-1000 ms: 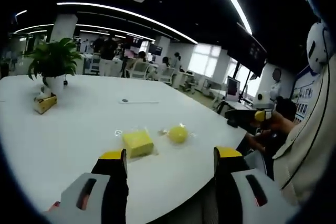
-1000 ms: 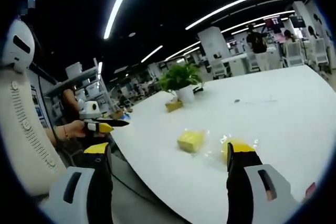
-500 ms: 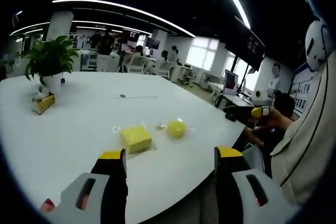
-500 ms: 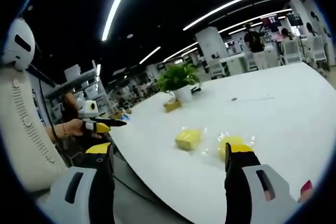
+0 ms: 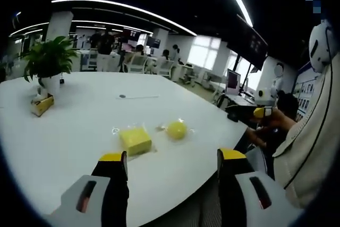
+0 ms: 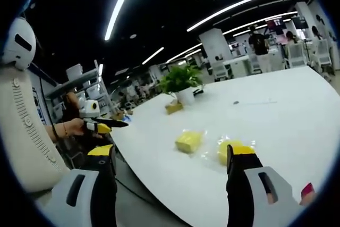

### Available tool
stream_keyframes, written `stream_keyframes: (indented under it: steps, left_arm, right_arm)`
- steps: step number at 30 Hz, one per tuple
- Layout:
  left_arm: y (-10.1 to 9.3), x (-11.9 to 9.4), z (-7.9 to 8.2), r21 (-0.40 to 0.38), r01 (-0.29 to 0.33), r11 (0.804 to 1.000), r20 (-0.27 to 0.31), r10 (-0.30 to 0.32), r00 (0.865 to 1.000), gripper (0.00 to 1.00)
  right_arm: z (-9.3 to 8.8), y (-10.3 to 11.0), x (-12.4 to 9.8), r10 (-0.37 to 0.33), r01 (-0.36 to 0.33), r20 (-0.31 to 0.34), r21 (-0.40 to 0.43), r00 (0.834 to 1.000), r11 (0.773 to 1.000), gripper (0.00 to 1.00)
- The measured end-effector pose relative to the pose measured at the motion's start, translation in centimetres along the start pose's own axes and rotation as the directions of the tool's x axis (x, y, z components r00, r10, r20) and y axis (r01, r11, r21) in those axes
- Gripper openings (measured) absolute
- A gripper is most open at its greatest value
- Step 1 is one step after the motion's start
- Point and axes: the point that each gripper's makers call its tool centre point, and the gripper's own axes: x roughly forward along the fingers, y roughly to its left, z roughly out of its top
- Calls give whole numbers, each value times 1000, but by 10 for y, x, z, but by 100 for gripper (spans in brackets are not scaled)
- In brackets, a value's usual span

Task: Compare the silicone blocks by pressing each to a similar depth, holding the contact briefly, and releasing to observe deformation and rebound differences across the visible hardness samples.

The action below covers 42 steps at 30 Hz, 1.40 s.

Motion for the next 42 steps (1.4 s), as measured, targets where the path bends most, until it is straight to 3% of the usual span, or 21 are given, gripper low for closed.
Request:
stream_keyframes:
  steps: [9,12,18,25,29,33,36,42]
  left_arm:
    - [5,19,18,-15,11,1000,6,-10,1000,69]
    - [-2,36,24,3,52,999,-7,-52,999,69]
    - [-9,63,21,23,107,994,-55,-105,993,70]
    - [-23,95,12,-70,163,984,-130,-171,977,69]
    - [-30,112,10,-104,183,978,-143,-197,970,68]
    - [-29,127,8,-140,181,973,-159,-202,966,65]
    - [-28,135,5,-76,165,983,-196,-177,965,64]
    - [-30,159,14,-125,170,977,-176,-191,966,65]
  right_arm:
    - [3,-6,-2,-11,11,19,-4,1000,1000,78]
    - [-4,-10,-2,-23,22,-7,-69,1000,997,81]
    - [-10,-9,0,-10,7,-34,-88,999,996,82]
    - [-17,-14,2,-4,2,-43,-45,999,999,80]
    - [-20,-18,0,-10,9,-37,-27,999,1000,79]
    - [-22,-22,-3,-18,17,-38,-15,999,1000,79]
    - [-24,-25,-5,-23,22,-39,-5,999,1000,77]
    - [-24,-31,-5,-34,35,-34,13,999,999,76]
